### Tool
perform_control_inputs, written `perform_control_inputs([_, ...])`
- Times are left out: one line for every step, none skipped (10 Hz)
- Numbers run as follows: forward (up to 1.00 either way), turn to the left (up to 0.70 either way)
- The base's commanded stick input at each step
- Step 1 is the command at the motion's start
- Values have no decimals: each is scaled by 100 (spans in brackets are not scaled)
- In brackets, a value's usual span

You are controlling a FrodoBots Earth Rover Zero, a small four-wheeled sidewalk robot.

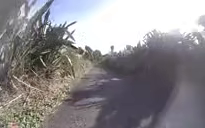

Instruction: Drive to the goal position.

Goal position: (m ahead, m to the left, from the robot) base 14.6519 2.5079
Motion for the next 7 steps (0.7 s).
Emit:
perform_control_inputs([45, 0])
perform_control_inputs([45, 0])
perform_control_inputs([45, 0])
perform_control_inputs([45, 0])
perform_control_inputs([45, 0])
perform_control_inputs([45, 0])
perform_control_inputs([45, 0])
